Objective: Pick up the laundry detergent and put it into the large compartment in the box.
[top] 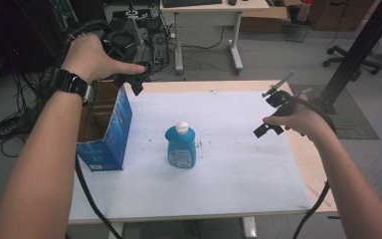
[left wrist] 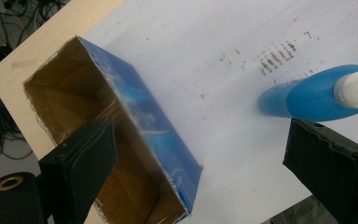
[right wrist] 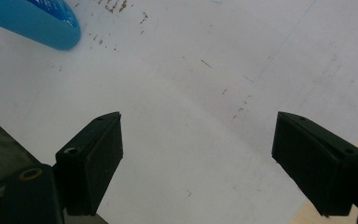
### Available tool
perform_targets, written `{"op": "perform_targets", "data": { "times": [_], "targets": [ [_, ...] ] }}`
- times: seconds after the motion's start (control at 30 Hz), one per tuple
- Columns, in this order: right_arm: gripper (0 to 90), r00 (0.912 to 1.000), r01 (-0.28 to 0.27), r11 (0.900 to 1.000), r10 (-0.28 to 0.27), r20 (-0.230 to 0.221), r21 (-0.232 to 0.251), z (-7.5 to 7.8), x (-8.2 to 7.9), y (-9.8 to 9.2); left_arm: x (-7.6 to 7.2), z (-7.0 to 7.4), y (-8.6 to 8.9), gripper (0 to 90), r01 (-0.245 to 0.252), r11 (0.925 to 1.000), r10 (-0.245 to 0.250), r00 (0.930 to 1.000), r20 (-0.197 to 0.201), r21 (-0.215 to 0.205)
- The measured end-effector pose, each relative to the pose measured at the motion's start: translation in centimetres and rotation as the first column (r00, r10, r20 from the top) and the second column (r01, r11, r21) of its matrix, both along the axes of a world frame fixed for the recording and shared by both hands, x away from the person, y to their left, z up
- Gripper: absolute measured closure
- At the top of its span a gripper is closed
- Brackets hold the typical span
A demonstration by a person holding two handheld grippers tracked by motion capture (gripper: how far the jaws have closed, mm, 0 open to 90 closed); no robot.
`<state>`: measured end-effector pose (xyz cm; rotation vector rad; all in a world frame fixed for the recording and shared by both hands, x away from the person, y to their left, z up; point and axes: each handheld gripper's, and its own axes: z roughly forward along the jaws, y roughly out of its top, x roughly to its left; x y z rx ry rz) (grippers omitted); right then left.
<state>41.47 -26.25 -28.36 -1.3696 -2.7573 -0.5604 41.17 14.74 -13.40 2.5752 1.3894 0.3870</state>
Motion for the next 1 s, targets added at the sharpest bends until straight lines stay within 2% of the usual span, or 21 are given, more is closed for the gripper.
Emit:
{"op": "perform_targets", "data": {
  "times": [0.3, 0.6, 0.7, 0.77, 0.8, 0.83, 0.87, 0.9, 0.93, 0.97, 1.0],
  "targets": [
    [16.5, 1.0000, -0.001, 1.000, 0.001, -0.003, -0.001, 0.0, -0.1, -0.3, 0.1, 0.3, -0.4, 9.5, 0.021, 0.9997, -0.021, 0.9997, 0.015, 0.007],
    [16.5, 1.0000, -0.008, 1.000, 0.008, 0.001, 0.002, 0.1, -0.2, -0.4, 0.2, 0.5, -0.8, 10.7, 0.109, 0.9939, -0.110, 0.9924, 0.055, 0.019],
    [16.4, 1.0000, -0.009, 1.000, 0.009, 0.003, 0.002, 0.2, -0.1, -0.4, 0.1, 0.6, -0.9, 11.6, 0.143, 0.9893, -0.145, 0.9863, 0.078, 0.027],
    [16.4, 0.9999, -0.010, 1.000, 0.010, 0.004, 0.004, 0.2, -0.1, -0.3, 0.1, 0.6, -1.0, 11.7, 0.189, 0.9817, -0.190, 0.9770, 0.095, 0.026],
    [16.4, 0.9999, -0.011, 1.000, 0.011, 0.003, 0.003, 0.2, -0.1, -0.3, 0.1, 0.6, -1.0, 11.7, 0.189, 0.9817, -0.190, 0.9770, 0.095, 0.026],
    [16.4, 0.9999, -0.011, 1.000, 0.011, 0.003, 0.003, 0.2, -0.1, -0.3, 0.0, 0.6, -1.1, 11.7, 0.203, 0.9787, -0.205, 0.9729, 0.106, 0.027],
    [16.4, 0.9999, -0.010, 1.000, 0.010, 0.001, 0.002, 0.1, -0.1, -0.3, 0.0, 0.5, -1.2, 11.6, 0.228, 0.9733, -0.230, 0.9672, 0.109, 0.028],
    [16.4, 0.9999, -0.010, 1.000, 0.010, 0.001, 0.002, 0.1, -0.1, -0.3, 0.0, 0.5, -1.2, 11.7, 0.228, 0.9733, -0.230, 0.9672, 0.109, 0.028],
    [16.4, 0.9999, -0.011, 1.000, 0.011, 0.002, 0.003, 0.1, 0.0, -0.4, 0.0, 0.4, -1.5, 11.7, 0.251, 0.9676, -0.253, 0.9623, 0.101, 0.028],
    [16.4, 0.9999, -0.011, 1.000, 0.011, 0.002, 0.003, 0.1, 0.0, -0.4, 0.0, 0.4, -1.5, 11.9, 0.251, 0.9676, -0.253, 0.9623, 0.101, 0.028],
    [16.4, 0.9999, -0.011, 1.000, 0.011, 0.001, 0.001, -0.1, 0.0, -0.5, 0.0, 0.3, -1.7, 11.9, 0.272, 0.9618, -0.274, 0.9571, 0.095, 0.029]
  ]
}}
